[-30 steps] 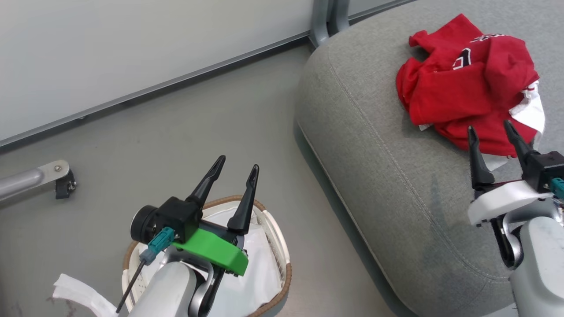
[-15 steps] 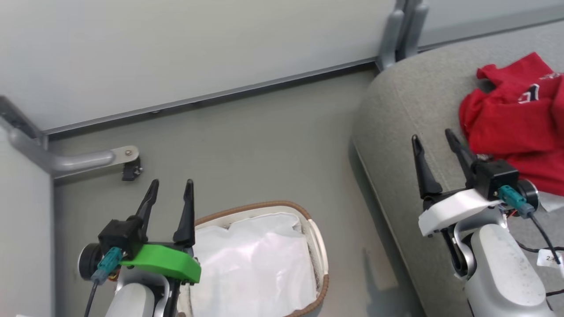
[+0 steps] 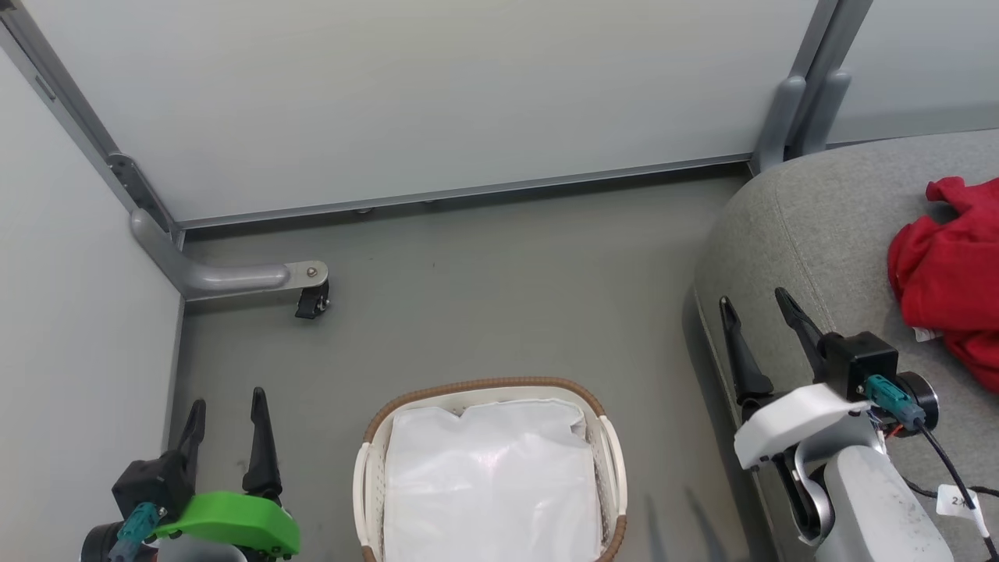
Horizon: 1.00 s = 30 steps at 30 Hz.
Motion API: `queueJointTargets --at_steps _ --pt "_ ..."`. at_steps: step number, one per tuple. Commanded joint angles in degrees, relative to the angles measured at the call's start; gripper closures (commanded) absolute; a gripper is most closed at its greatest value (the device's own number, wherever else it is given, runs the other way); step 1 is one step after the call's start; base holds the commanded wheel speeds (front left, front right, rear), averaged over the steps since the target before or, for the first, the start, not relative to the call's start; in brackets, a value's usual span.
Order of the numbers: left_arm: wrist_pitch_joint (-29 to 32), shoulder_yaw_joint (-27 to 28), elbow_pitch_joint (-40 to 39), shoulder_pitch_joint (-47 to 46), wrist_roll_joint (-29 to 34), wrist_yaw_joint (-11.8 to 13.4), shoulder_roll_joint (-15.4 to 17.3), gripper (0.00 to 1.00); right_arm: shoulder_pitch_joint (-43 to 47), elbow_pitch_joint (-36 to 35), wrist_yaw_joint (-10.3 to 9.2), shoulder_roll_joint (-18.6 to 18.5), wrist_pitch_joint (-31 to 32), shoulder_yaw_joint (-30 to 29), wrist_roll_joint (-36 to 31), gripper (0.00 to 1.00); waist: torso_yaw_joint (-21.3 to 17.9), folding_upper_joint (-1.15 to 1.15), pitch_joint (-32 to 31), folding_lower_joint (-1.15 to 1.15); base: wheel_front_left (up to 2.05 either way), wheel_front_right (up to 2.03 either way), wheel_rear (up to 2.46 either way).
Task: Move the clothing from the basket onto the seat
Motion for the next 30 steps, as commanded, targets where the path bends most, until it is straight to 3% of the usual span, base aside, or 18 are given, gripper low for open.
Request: queueJointTargets --at_steps 1,11,12,16,30 --pt "0.1 0.6 0.0 1.1 0.4 -0.2 0.0 0.0 1.8 -0.2 -0.08 -0.1 -0.1 -0.5 -0.2 0.0 0.8 0.0 -1.0 0.0 0.0 0.0 0.0" --pt "0.1 1.1 -0.2 3.1 -2.2 -0.2 -0.3 0.0 5.7 -0.3 -0.08 -0.1 -0.1 -1.4 2.0 0.0 0.9 0.0 -2.3 0.0 0.0 0.0 0.0" --pt "0.0 1.1 -0.1 2.1 -1.9 0.0 -0.3 1.0 5.1 -0.3 0.0 0.1 0.0 -1.2 1.7 1.0 0.9 0.0 -2.3 0.0 0.0 0.0 0.0" --pt "0.3 1.1 1.8 2.2 -2.5 0.0 -0.7 1.0 6.1 1.5 0.0 0.5 0.3 -1.3 2.2 1.0 0.9 0.0 -2.3 0.0 0.0 0.0 0.0" --pt "4.5 1.8 -0.3 1.4 -17.5 0.0 -0.6 1.0 6.8 -0.7 -0.01 0.4 4.6 -2.8 18.6 1.0 1.2 0.0 -2.5 0.0 0.0 0.0 0.0"
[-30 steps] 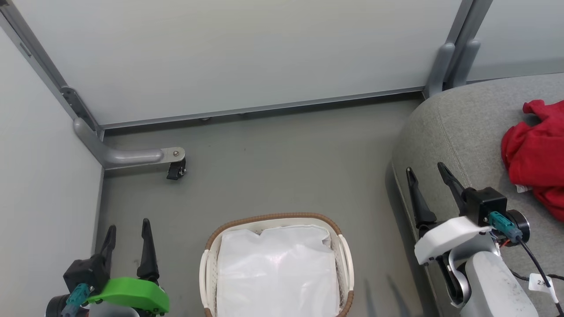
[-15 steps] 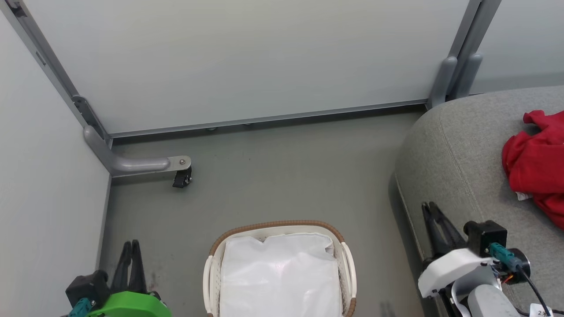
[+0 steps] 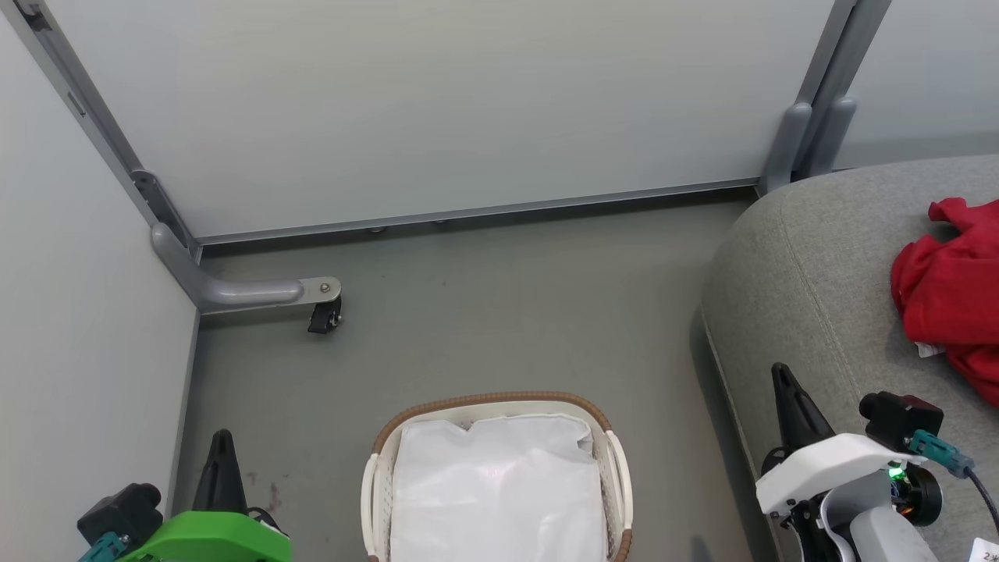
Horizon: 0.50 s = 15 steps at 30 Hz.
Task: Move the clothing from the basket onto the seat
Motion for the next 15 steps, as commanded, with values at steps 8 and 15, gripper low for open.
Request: queueJointTargets --at_steps 8,15 --pt "2.2 0.5 -2.1 -1.5 -8.6 0.0 0.3 1.0 -0.1 -2.3 -0.01 -0.3 2.2 -0.8 9.3 1.0 0.1 0.0 -0.1 0.0 0.0 0.0 0.0" --pt "3.8 0.8 -2.9 -1.9 -14.2 0.0 0.3 1.0 0.2 -3.2 -0.02 -0.4 3.8 -1.4 15.4 1.0 0.2 0.0 -0.2 0.0 0.0 0.0 0.0"
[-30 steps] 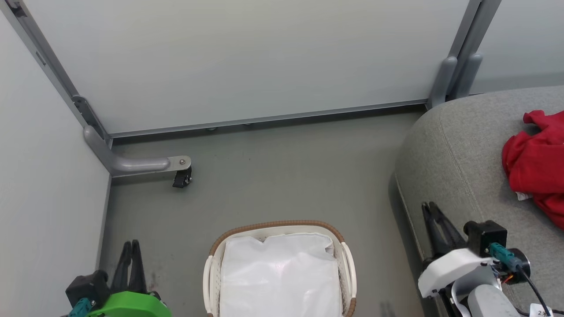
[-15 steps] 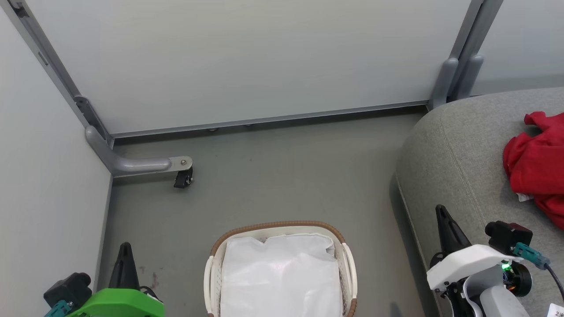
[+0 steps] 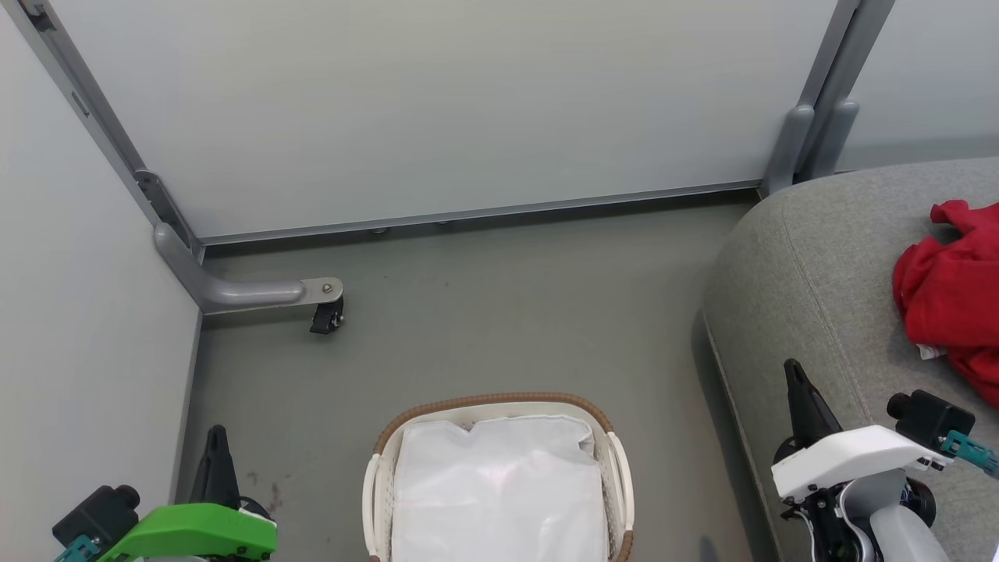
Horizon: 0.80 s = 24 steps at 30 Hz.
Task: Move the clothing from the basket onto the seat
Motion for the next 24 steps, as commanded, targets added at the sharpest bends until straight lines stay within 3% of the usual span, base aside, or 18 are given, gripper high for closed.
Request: queueJointTargets --at_steps 1,24 --pt "0.5 0.4 -1.0 -1.7 -1.9 0.0 0.3 1.0 0.0 -1.2 -0.02 -0.3 0.6 -0.4 2.2 1.0 0.0 0.0 0.0 0.0 0.0 0.0 0.0" --pt "5.0 1.1 -3.1 -2.6 -17.5 -0.1 0.4 1.0 0.7 -3.4 -0.03 -0.5 5.0 -1.9 19.2 1.0 0.4 0.0 -0.3 0.0 0.0 0.0 0.0"
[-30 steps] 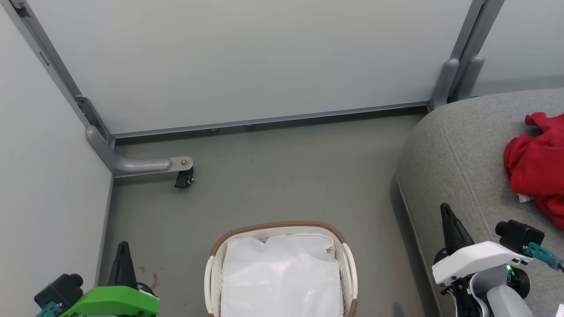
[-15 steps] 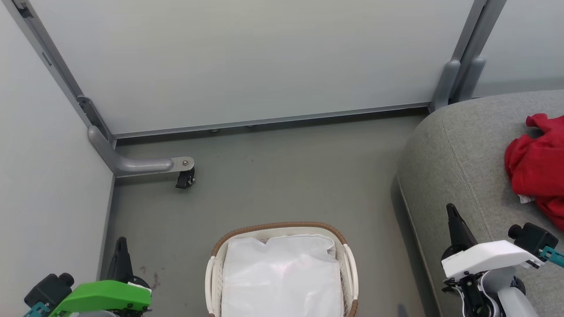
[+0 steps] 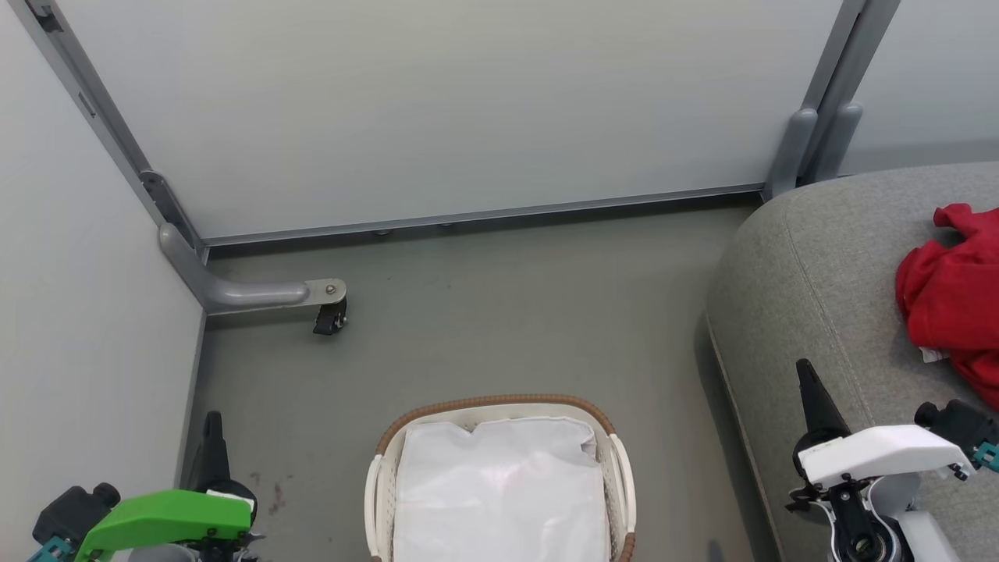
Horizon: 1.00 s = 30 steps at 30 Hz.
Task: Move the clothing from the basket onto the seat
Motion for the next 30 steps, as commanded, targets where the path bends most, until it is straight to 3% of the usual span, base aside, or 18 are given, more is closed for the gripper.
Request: queueJointTargets --at_steps 1,30 --pt "0.4 0.2 -0.9 -1.7 -1.7 -0.1 0.4 1.0 -0.1 -1.0 -0.03 -0.4 0.5 -0.3 1.9 1.0 0.0 0.0 0.0 0.0 0.0 0.0 0.0" --pt "4.8 1.0 -2.9 -2.5 -17.0 -0.1 0.5 1.0 0.8 -3.1 -0.04 -0.5 4.8 -1.8 18.5 1.0 0.4 0.0 -0.3 0.0 0.0 0.0 0.0"
